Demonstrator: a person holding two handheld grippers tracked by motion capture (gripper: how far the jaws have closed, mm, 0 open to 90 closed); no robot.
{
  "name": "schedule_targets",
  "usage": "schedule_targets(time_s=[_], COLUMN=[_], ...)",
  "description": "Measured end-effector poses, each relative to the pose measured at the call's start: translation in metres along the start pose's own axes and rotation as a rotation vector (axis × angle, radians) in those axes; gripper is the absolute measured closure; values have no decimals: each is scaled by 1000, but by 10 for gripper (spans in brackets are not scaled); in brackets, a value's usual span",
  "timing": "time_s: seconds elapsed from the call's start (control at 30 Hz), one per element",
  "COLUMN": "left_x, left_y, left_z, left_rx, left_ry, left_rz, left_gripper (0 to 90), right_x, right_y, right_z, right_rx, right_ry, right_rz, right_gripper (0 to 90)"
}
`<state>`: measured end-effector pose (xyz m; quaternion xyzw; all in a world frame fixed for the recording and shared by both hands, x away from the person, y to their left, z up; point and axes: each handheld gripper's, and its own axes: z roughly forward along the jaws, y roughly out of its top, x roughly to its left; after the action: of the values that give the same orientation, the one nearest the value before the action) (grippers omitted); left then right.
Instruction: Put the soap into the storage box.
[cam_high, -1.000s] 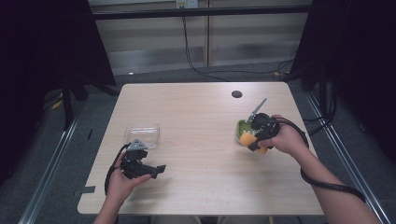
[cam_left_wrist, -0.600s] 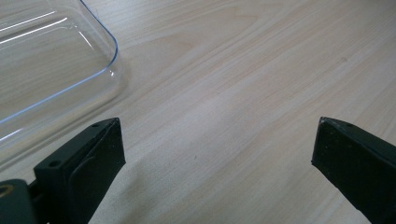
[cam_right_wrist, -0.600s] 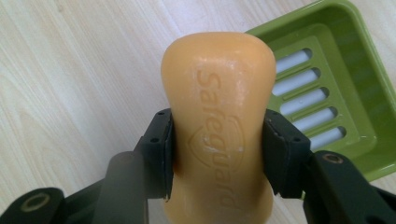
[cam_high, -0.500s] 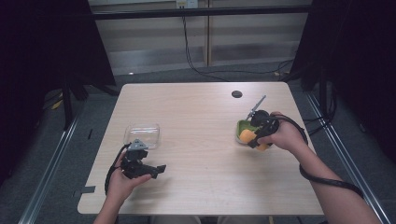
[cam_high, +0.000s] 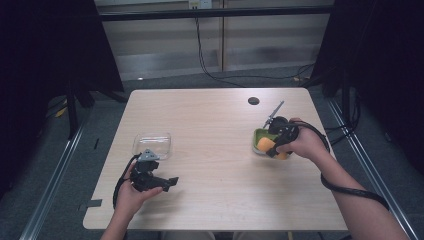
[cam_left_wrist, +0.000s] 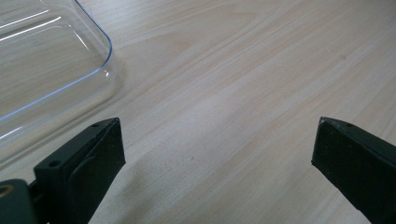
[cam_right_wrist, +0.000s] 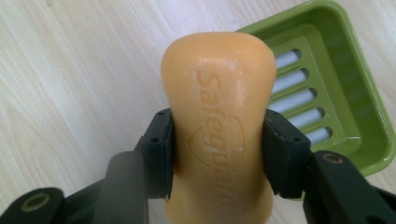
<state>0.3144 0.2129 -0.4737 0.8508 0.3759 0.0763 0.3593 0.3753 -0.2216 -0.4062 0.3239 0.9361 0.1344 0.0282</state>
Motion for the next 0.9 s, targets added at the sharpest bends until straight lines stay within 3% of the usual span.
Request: schedule_targets(time_s=[0.4,0.6,0.83,0.9], left_x=[0,-1,-1,-1], left_y=[0,0,0,0], left_z=[0,1,1,1], left_rx=[-2,-7,1,1], left_ry=[6,1,0,0], left_rz=[0,2,5,5], left_gripper=[21,21,20,20], right_x=[-7,-11,-15,-16], right_y=[2,3,2,2], right_z=[-1,-2,-1,-2], right_rx=[-4,-11,-14,-18], right_ry=[-6,-1,-6,-5], right_rz=[-17,0,-15,2], right_gripper=[503,503,503,503])
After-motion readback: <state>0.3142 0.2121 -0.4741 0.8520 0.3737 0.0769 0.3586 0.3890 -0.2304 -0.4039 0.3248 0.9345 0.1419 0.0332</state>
